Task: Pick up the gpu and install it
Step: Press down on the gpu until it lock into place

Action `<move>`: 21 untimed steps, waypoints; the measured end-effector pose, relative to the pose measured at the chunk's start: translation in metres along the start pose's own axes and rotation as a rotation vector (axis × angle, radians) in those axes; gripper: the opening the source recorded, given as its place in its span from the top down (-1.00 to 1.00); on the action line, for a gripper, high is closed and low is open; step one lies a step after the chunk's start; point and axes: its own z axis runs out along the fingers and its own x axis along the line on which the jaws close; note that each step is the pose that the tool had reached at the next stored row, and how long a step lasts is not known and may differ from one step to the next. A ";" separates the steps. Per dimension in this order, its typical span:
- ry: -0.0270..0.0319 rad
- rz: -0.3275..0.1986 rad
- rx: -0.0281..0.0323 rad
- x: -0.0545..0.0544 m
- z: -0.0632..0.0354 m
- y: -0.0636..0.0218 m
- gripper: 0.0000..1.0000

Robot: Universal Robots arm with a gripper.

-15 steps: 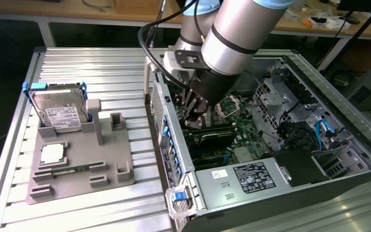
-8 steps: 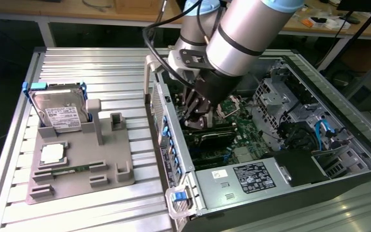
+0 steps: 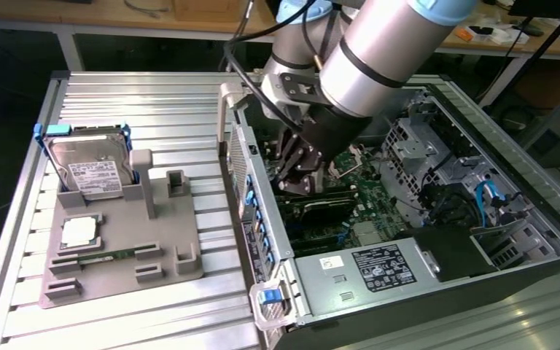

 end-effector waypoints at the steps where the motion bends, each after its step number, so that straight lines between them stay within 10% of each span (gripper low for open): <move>1: -0.0019 0.000 -0.0058 0.000 -0.0003 -0.0013 0.79; 4: -0.0076 0.000 -0.0294 0.000 -0.0011 -0.0057 0.79; 6: -0.0126 0.007 -0.0815 0.002 -0.0007 -0.0104 0.79; 9: -0.0175 0.018 -0.1297 0.007 0.0058 -0.0126 0.79; 10: -0.0184 0.018 -0.1348 0.007 0.0061 -0.0131 0.79; 12: -0.0382 0.017 -0.1975 0.008 0.0053 -0.0203 0.79; 13: -0.0399 0.024 -0.2565 0.009 0.0057 -0.0245 0.79; 21: -0.0399 0.025 -0.2671 0.009 0.0039 -0.0388 0.79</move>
